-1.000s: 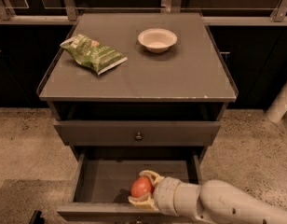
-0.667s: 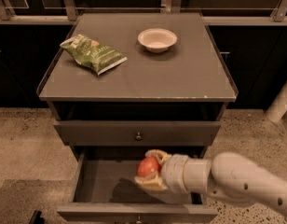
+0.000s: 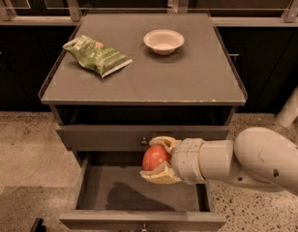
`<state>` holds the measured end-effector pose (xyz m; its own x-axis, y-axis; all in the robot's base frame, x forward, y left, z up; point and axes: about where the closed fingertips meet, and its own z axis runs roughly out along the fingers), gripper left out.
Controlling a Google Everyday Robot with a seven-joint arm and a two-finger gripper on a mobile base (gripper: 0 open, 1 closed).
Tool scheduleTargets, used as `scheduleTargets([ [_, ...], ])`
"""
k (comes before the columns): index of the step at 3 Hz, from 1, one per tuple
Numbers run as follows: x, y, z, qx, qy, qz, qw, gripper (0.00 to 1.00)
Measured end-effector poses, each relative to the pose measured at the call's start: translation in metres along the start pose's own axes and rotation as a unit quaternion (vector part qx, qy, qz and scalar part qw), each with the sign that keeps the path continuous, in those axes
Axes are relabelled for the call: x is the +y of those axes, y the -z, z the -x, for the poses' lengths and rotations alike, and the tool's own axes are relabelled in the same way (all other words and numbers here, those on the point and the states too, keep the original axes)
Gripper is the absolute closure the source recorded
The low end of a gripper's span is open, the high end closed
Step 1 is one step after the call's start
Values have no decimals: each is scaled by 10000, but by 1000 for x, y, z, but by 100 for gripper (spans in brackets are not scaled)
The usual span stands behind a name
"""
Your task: Pick apple from middle drawer and place on counter
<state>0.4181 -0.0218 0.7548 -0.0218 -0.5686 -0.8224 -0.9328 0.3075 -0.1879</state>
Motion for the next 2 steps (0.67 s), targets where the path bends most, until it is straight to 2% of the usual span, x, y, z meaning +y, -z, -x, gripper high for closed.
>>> scheduleTargets([
  [1, 1, -1, -1, -3, -12, 11, 10000, 100],
  [2, -7, 8, 11, -191, 198, -63, 9996, 100],
])
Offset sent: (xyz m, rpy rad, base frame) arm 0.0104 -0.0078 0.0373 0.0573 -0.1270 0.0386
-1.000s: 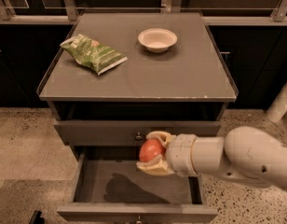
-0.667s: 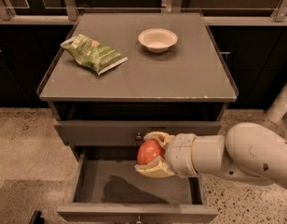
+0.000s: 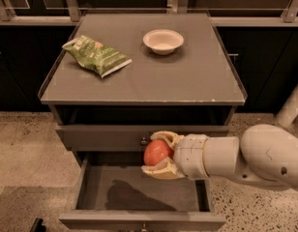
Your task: Pick apple from middle drawer and place on counter
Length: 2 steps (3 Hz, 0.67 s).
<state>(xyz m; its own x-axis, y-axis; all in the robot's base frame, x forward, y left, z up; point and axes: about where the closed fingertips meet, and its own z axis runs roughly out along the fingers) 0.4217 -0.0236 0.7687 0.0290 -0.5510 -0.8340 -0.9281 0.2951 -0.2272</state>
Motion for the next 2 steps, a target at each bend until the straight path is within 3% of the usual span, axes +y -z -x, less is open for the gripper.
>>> scheduleTargets([
  [1, -30, 27, 38, -202, 581, -172, 9980, 100],
  [2, -72, 57, 85, -343, 1092, -315, 9929, 100],
])
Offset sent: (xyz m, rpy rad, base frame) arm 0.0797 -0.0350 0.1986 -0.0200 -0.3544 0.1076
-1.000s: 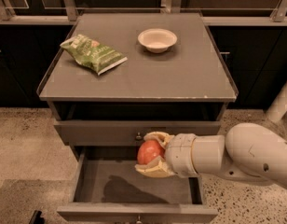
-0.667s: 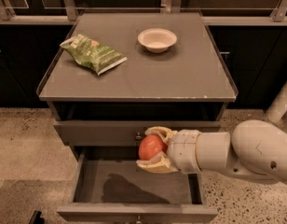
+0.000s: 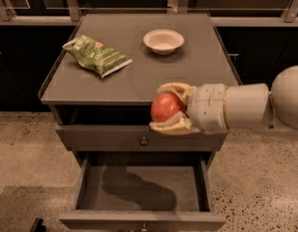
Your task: Pick apple from middle drawer and place on counter
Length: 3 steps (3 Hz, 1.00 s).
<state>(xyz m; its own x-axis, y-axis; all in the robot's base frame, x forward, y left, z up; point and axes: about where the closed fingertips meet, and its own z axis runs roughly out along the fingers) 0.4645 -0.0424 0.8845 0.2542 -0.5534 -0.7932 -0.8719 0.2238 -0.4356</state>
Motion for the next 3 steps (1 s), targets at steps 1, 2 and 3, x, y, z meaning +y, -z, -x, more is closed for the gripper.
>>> scheduleTargets([
  [1, -48, 10, 28, -267, 251, -142, 9992, 100],
  [2, -91, 5, 49, -496, 411, -361, 9973, 100],
  [3, -127, -11, 50, -632, 438, -509, 9957, 100],
])
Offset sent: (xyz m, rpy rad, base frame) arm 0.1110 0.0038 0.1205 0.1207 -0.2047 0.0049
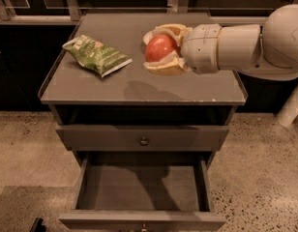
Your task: Pick apple from middle drawer and place on counter
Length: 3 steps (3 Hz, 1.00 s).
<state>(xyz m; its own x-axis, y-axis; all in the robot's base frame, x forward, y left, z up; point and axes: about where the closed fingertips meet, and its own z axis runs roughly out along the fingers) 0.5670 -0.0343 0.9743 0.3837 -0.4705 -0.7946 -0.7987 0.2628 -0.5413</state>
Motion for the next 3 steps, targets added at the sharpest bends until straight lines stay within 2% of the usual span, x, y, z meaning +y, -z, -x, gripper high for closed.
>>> scheduleTargets([
  [1, -18, -17, -21, 4, -159, -156, 9998, 100],
  [2, -26, -33, -60, 57, -513, -328, 9981, 100],
  [3, -27, -40, -80, 109, -692, -403, 9967, 100],
])
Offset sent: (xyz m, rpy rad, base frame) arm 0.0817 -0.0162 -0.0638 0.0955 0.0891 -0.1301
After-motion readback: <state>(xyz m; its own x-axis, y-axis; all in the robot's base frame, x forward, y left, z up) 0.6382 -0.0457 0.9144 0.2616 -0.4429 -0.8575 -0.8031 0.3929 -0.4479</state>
